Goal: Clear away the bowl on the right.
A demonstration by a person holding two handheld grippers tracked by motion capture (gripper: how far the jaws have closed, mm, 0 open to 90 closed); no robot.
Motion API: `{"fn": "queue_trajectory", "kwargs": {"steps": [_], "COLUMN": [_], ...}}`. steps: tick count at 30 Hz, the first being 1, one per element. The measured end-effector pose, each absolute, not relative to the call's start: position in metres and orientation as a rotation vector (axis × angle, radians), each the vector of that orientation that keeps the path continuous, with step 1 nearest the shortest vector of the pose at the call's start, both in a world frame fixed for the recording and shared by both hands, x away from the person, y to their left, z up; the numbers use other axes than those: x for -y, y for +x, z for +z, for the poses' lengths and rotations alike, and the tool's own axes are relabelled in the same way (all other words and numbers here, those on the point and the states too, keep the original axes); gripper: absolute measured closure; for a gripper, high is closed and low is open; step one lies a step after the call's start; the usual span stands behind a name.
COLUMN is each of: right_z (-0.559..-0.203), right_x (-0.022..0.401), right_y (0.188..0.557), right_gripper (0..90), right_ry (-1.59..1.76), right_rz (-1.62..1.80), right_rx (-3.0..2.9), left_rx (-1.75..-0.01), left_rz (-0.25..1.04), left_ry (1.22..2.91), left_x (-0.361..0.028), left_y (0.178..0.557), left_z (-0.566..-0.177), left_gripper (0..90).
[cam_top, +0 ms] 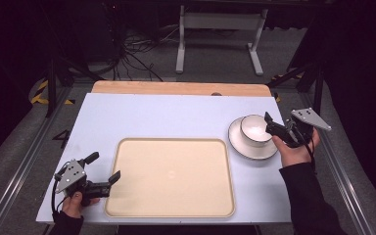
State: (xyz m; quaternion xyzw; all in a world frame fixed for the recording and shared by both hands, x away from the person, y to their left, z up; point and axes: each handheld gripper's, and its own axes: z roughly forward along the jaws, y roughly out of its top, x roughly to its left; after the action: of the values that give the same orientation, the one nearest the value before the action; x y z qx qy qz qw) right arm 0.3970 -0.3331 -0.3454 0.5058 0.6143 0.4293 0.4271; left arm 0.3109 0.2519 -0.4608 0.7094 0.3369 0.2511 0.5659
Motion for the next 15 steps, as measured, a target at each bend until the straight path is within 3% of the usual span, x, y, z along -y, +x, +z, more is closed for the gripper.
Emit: {"fn": "queue_trajectory", "kwargs": {"steps": [15], "right_z": [-0.36], "right_x": [0.343], "right_y": [0.423], "right_gripper": [29.7], "right_ry": [1.46], "right_rz": [0.905], "right_rx": [-1.693], "left_rx": [-0.79], "left_rz": [0.593], "left_ry": [1.671], "left_x": [-0.252], "left_y": [0.311], "left_z": [-0.461], "left_gripper": [0.1]}}
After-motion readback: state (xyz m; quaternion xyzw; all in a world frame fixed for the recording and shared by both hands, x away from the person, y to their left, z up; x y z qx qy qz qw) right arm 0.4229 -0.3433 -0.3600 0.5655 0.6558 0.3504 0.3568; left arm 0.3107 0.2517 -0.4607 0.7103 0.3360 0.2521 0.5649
